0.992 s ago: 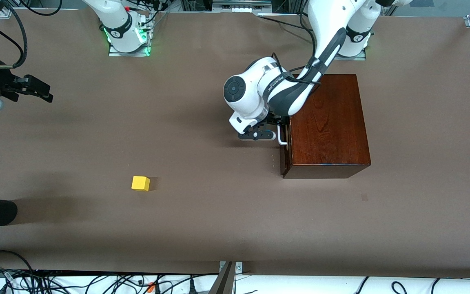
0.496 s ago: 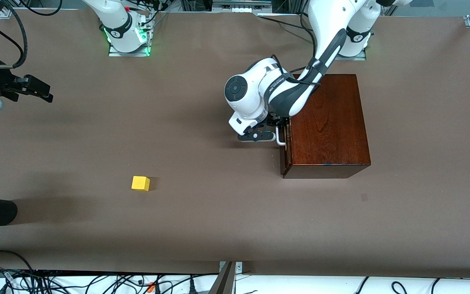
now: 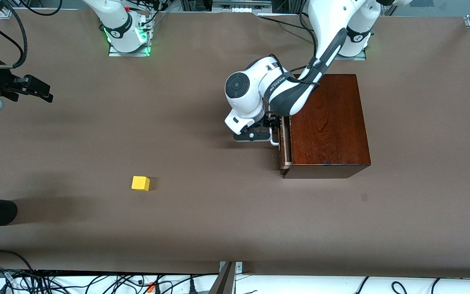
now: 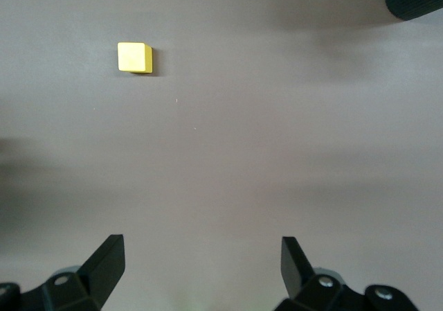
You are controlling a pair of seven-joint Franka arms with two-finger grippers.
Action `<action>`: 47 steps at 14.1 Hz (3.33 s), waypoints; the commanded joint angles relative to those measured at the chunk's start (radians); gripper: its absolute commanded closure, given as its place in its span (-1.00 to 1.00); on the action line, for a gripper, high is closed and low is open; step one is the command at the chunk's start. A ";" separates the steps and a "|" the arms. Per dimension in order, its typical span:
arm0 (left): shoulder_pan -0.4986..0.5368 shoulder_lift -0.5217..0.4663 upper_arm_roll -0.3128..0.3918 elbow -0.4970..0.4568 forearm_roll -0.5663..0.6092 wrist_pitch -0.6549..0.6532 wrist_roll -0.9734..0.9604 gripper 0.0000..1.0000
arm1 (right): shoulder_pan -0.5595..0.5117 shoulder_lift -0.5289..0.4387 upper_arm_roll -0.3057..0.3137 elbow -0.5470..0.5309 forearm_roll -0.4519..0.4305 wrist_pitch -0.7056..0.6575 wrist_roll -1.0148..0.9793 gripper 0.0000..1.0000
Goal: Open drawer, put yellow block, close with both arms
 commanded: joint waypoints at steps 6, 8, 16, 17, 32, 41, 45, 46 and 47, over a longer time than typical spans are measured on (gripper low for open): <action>-0.021 0.064 -0.014 0.066 -0.097 0.149 -0.012 -1.00 | -0.016 0.000 0.013 0.003 0.001 0.000 -0.015 -1.00; -0.040 0.083 -0.014 0.083 -0.099 0.173 -0.012 -1.00 | -0.016 0.000 0.013 0.003 0.001 0.000 -0.015 -1.00; -0.041 0.109 -0.016 0.112 -0.134 0.242 -0.014 -1.00 | -0.014 0.000 0.013 0.003 0.001 0.000 -0.015 -1.00; -0.041 0.109 -0.014 0.112 -0.149 0.242 -0.014 -1.00 | -0.016 0.000 0.013 0.003 0.001 0.000 -0.015 -1.00; -0.072 0.083 -0.005 0.179 -0.048 0.026 0.009 -1.00 | -0.016 0.000 0.013 0.003 0.001 0.000 -0.015 -1.00; -0.070 0.018 -0.017 0.187 0.039 -0.126 0.026 -1.00 | -0.016 0.000 0.013 0.003 0.001 0.000 -0.015 -1.00; -0.019 -0.112 -0.014 0.187 0.019 -0.230 0.130 -1.00 | -0.016 -0.002 0.011 0.003 -0.005 0.000 -0.017 -1.00; 0.012 -0.141 -0.017 0.187 0.010 -0.274 0.172 -1.00 | -0.016 -0.002 0.011 0.004 -0.005 0.001 -0.017 -1.00; 0.050 -0.172 -0.016 0.187 -0.020 -0.313 0.202 -1.00 | -0.016 0.000 0.013 0.007 -0.005 0.012 -0.017 -1.00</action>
